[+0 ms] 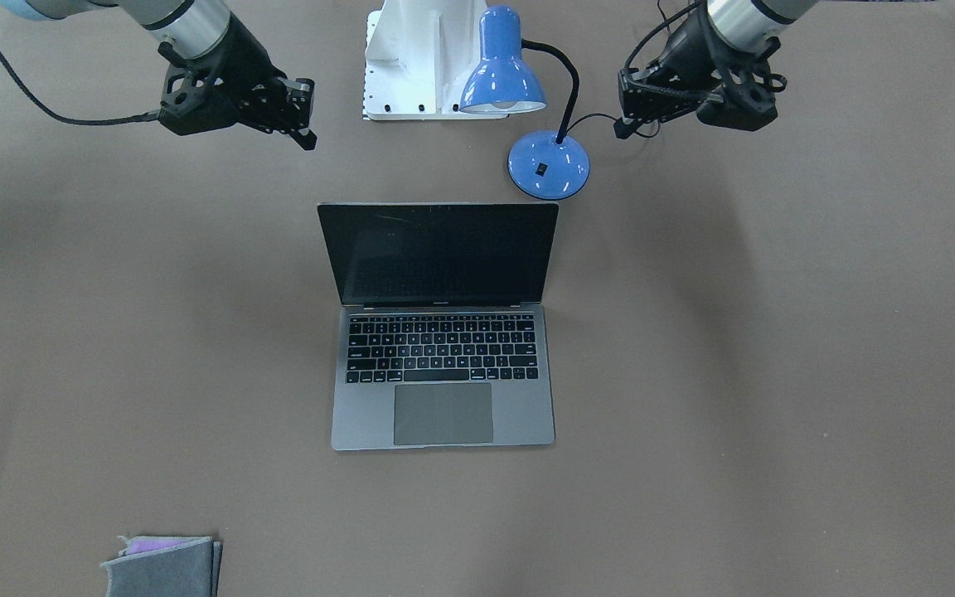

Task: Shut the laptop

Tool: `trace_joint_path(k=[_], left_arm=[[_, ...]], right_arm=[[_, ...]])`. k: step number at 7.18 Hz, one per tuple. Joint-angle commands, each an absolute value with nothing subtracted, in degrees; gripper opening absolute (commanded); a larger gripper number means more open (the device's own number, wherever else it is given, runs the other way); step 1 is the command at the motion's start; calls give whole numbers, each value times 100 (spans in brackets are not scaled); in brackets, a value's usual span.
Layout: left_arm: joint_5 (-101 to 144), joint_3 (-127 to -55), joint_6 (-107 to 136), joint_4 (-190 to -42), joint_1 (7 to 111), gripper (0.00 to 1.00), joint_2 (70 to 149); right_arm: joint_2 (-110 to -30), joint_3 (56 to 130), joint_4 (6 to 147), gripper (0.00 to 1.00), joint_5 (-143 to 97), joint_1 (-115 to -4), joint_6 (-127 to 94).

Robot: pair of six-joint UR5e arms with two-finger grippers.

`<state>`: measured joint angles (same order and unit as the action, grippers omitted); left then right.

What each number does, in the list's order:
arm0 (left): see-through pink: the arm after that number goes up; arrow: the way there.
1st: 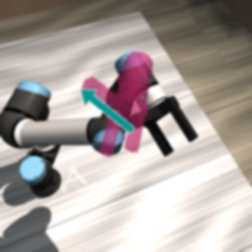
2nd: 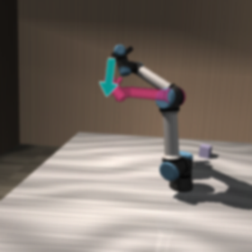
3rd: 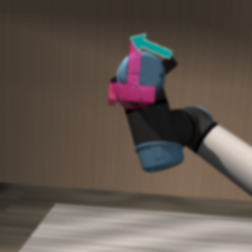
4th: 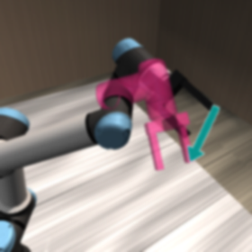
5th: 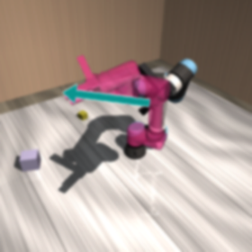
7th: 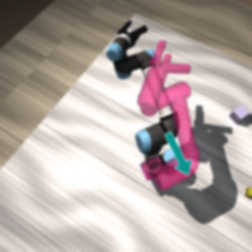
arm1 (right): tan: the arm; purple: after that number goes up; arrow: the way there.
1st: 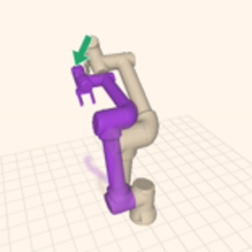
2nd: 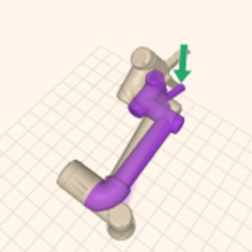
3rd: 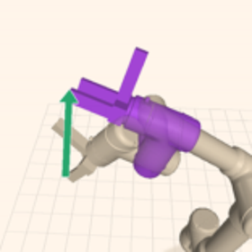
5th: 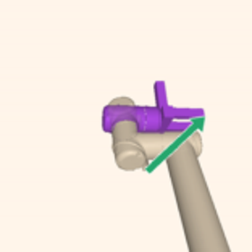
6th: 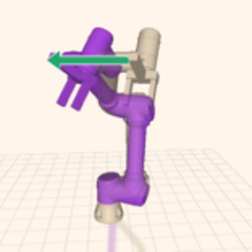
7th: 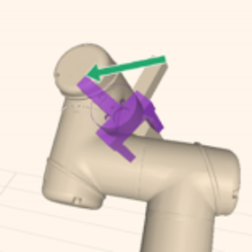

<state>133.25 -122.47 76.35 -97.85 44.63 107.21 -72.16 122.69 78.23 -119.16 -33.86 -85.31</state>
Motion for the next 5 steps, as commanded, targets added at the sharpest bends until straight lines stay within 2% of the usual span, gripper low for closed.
trace_joint_path(k=[1, 5], left_arm=[[13219, -11701, 7673, -9686, 4360, 0, 11335], [12674, -10979, 7892, -9703, 4034, 0, 12005]], right_arm=[[-6839, 12034, 8130, 0, -11699, -3349, -8490], [-6426, 11435, 8104, 0, -11540, -3594, -8323]])
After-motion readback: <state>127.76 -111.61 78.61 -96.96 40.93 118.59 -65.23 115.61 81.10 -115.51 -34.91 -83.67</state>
